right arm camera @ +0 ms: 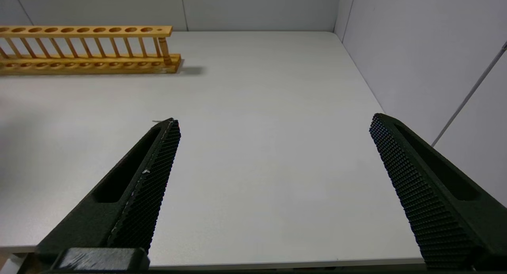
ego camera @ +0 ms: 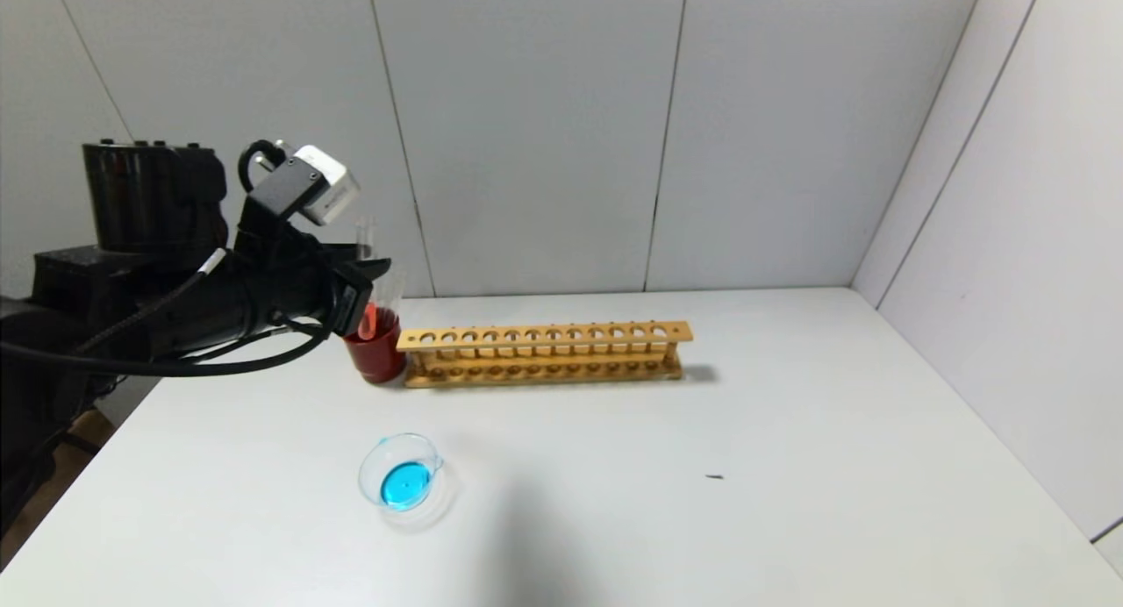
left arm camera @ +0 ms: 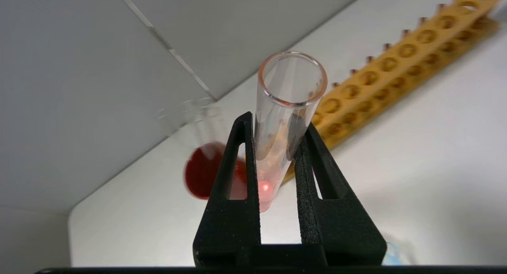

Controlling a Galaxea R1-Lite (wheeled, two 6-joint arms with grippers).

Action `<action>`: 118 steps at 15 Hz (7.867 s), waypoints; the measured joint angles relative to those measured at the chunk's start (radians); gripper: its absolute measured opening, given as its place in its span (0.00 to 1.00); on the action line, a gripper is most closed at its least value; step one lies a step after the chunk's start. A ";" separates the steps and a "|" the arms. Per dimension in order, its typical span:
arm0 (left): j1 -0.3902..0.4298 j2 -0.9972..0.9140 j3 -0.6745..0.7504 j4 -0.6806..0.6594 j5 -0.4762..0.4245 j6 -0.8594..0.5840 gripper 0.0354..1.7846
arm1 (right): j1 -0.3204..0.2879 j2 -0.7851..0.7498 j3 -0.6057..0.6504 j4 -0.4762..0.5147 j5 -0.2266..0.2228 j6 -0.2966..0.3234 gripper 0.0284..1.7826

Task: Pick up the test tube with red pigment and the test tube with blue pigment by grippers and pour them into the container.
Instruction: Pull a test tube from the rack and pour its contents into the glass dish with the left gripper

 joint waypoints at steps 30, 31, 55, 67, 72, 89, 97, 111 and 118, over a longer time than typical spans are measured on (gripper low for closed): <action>0.293 0.122 0.297 -0.149 -0.624 1.429 0.16 | 0.000 0.000 0.000 0.000 0.000 0.000 0.98; 0.293 0.119 0.297 -0.147 -0.627 1.465 0.16 | 0.000 0.000 0.000 0.000 0.000 0.000 0.98; 0.258 0.211 0.149 0.004 -0.629 1.738 0.16 | 0.000 0.000 0.000 0.000 0.000 0.000 0.98; 0.248 0.249 0.096 0.005 -0.626 1.776 0.16 | 0.000 0.000 0.000 0.000 0.000 0.000 0.98; 0.248 0.258 0.083 0.007 -0.627 1.821 0.16 | 0.000 0.000 0.000 0.000 0.000 0.000 0.98; 0.266 0.265 0.033 0.164 -0.633 2.020 0.16 | 0.000 0.000 0.000 0.000 0.000 0.000 0.98; 0.263 0.280 -0.004 0.170 -0.625 2.047 0.16 | 0.000 0.000 0.000 0.000 0.000 0.000 0.98; 0.255 0.268 -0.005 0.169 -0.618 2.119 0.16 | 0.000 0.000 0.000 0.000 0.000 0.000 0.98; 0.256 0.258 -0.012 0.167 -0.614 2.147 0.16 | 0.000 0.000 0.000 0.000 0.000 0.000 0.98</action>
